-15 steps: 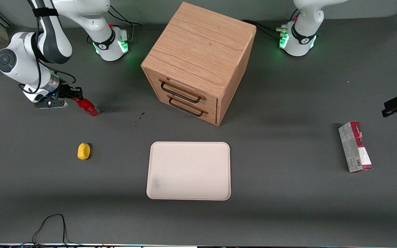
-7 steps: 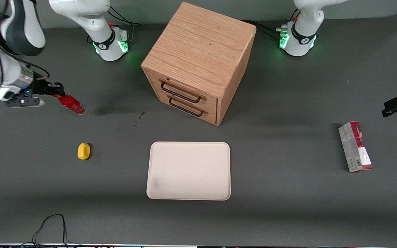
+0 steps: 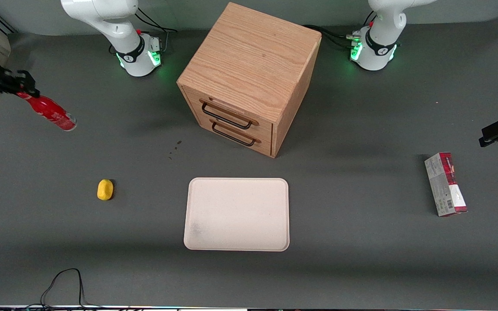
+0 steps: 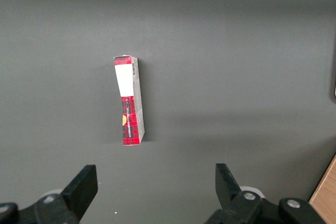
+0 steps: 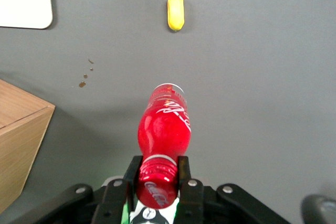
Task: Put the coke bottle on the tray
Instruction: 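Lift the bottle and carry it toward the cream tray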
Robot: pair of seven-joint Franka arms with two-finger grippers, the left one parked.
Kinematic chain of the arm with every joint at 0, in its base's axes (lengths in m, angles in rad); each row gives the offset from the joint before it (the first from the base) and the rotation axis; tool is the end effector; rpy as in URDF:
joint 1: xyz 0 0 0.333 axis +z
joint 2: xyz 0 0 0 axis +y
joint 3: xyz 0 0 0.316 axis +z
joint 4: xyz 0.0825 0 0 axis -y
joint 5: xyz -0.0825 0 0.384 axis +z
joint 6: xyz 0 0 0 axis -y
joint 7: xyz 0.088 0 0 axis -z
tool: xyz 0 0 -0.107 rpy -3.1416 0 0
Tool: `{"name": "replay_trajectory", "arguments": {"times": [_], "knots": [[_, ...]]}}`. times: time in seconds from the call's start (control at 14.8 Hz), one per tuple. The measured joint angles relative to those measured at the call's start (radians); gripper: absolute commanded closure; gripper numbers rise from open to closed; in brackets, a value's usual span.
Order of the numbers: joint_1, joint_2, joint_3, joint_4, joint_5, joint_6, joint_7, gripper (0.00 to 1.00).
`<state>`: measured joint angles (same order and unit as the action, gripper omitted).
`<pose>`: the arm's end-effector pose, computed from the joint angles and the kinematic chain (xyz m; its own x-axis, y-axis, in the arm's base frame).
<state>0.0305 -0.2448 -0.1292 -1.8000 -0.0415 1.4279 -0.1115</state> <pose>0.4570 -0.0577 0.6296 0.9915 0.0155 -0.1292 0.0151 -0.9999 -0.0041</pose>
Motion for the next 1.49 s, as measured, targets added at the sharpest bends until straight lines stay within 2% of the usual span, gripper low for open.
{"name": "replay_trajectory", "arguments": {"times": [0.34, 0.61, 1.08, 1.22, 1.49], "knots": [[0.002, 0.072, 0.001, 0.174, 0.029, -0.092, -0.007, 1.00], [0.041, 0.271, 0.016, 0.373, 0.075, -0.088, -0.018, 1.00], [0.071, 0.678, 0.187, 0.825, 0.082, -0.086, -0.018, 1.00], [0.098, 0.758, 0.214, 0.908, 0.066, -0.072, -0.018, 1.00], [0.240, 0.846, 0.220, 0.971, -0.013, -0.001, 0.040, 1.00]]}}
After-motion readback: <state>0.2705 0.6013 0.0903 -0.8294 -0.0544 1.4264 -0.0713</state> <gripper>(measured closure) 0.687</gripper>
